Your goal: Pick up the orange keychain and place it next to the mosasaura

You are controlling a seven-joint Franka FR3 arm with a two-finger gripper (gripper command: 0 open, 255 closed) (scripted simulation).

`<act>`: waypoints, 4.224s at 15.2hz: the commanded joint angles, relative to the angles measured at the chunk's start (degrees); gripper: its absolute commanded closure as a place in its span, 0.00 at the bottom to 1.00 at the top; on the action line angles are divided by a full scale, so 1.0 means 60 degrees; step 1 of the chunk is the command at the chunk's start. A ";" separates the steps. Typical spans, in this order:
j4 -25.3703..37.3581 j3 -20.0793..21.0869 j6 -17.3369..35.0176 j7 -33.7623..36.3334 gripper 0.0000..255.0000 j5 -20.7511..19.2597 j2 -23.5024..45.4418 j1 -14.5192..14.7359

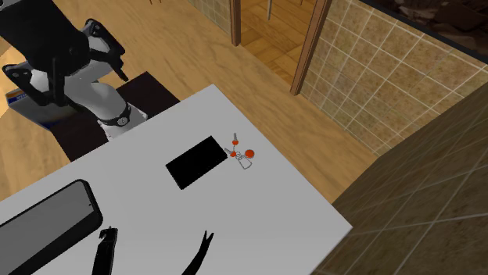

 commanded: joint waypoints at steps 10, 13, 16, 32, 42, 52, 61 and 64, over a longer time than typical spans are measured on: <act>-0.0919 0.0925 0.2428 0.0468 0.00 0.0409 0.1718 0.0407; -0.1021 0.1235 0.3226 0.0634 0.00 0.0487 0.2483 0.0527; -0.1017 0.1544 0.4001 0.0815 0.00 0.0515 0.3332 0.0630; -0.0274 0.2569 0.6965 0.1903 0.00 -0.0235 0.7371 0.0930; -0.0399 0.2578 0.7422 0.1994 0.00 -0.0360 0.7715 0.0939; -0.0530 0.2570 0.7426 0.1938 1.00 -0.0308 0.7588 0.0929; 0.0006 0.2556 0.6380 0.1852 1.00 -0.0140 0.7057 0.0935; 0.0192 0.2543 0.5989 0.1815 1.00 -0.0081 0.6846 0.0933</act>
